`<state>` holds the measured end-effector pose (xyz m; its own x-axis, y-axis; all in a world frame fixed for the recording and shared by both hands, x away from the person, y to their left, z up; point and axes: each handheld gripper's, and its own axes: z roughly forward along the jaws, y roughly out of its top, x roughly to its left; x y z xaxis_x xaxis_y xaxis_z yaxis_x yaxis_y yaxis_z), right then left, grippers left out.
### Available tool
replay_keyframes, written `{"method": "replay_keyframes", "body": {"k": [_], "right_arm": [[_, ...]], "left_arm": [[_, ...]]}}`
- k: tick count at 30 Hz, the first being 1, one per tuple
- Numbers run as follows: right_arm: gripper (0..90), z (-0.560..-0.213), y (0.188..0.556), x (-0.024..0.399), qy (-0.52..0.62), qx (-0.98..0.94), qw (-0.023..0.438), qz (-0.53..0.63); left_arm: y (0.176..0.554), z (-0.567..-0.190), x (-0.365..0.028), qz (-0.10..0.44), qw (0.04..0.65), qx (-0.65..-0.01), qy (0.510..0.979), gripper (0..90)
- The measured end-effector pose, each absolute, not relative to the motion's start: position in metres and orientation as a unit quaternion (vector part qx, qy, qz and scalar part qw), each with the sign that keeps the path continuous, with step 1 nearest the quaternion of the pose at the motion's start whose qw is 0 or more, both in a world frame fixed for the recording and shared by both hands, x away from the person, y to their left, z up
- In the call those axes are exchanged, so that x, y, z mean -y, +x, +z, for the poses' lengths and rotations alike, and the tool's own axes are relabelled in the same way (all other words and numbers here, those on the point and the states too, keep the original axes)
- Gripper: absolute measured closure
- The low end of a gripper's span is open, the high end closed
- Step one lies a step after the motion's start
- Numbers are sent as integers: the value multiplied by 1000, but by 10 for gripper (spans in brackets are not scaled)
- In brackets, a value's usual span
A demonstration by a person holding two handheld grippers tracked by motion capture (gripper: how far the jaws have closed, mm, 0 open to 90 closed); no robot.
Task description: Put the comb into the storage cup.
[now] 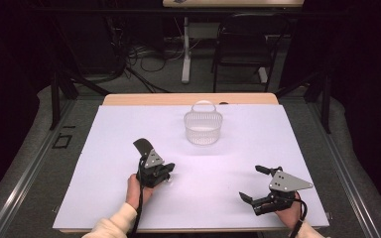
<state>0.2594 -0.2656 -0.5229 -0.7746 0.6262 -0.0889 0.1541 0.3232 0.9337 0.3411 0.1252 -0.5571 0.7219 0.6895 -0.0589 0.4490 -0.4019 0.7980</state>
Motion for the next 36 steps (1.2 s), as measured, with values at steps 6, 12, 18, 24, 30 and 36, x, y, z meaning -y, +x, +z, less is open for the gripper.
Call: {"method": "replay_keyframes", "body": {"k": [6,12,18,24,30,36], "right_arm": [[0,-523,260,266,251,-783,222,524],[0,-523,260,267,250,-783,224,524],[0,-523,259,267,250,-782,226,524],[0,-522,259,268,251,-781,227,525],[0,-523,259,268,251,-781,226,525],[0,-522,259,268,250,-780,226,527]], "left_arm": [[340,-558,-123,125,415,-342,834,900],[339,-557,-126,119,396,-344,843,900],[338,-555,-128,113,379,-350,849,900],[338,-554,-130,108,370,-351,853,900],[338,-554,-130,105,358,-350,859,900],[337,-553,-131,102,346,-352,864,900]]}}
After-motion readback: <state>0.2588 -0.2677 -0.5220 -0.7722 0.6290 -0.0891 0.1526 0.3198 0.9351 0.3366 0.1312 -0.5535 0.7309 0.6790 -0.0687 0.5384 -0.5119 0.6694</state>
